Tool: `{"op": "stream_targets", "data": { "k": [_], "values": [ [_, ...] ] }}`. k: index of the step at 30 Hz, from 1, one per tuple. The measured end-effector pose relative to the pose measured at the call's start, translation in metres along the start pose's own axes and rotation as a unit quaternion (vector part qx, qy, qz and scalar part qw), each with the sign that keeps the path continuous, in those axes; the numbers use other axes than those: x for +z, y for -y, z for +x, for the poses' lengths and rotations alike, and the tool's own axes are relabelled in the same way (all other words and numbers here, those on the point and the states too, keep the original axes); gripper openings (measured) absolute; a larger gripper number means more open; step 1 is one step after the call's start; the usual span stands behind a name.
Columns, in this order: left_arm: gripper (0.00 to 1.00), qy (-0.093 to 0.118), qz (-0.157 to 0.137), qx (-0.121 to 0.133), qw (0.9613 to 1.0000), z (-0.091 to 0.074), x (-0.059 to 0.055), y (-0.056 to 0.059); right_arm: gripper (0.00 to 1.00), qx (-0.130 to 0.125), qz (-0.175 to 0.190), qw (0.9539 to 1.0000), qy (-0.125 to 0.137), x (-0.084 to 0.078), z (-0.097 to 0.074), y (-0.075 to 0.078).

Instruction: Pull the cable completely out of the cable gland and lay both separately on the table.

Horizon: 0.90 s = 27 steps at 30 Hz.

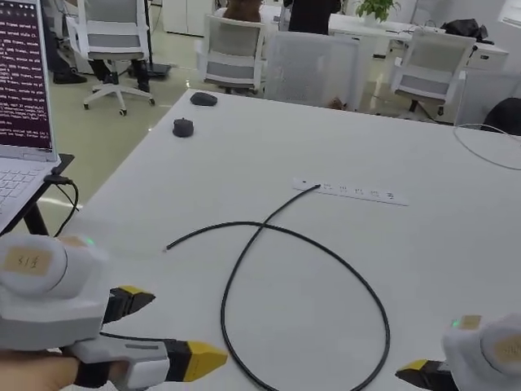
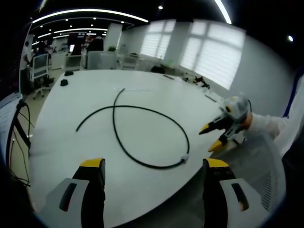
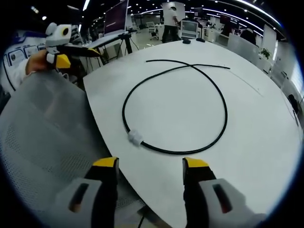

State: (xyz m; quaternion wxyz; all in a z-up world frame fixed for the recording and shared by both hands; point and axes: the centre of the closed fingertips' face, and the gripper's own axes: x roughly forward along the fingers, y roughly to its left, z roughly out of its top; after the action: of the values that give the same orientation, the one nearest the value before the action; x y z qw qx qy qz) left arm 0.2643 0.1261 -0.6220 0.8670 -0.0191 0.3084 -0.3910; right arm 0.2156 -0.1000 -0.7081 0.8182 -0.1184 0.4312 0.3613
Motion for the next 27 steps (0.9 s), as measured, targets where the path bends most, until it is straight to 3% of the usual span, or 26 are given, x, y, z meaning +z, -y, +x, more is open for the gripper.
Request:
{"op": "stream_targets", "data": {
  "k": [8,11,15,27],
  "values": [
    [0.84,0.005,-0.005,0.004,1.0,0.0,0.002,-0.002,0.53,0.014,-0.032,0.9994,-0.004,0.001,0.013,0.002],
    [0.84,0.004,-0.005,0.003,1.0,0.0,0.001,-0.002,0.47,0.013,-0.064,0.9978,0.015,0.008,0.019,0.003],
    [0.84,0.005,-0.004,0.003,1.0,0.0,0.001,-0.001,0.45,0.027,-0.073,0.9966,0.027,0.012,0.025,-0.001],
    [0.82,0.008,-0.009,0.003,0.9999,-0.001,0.003,-0.001,0.3,0.08,-0.16,0.9837,0.012,0.01,0.052,-0.019]
  ]
}}
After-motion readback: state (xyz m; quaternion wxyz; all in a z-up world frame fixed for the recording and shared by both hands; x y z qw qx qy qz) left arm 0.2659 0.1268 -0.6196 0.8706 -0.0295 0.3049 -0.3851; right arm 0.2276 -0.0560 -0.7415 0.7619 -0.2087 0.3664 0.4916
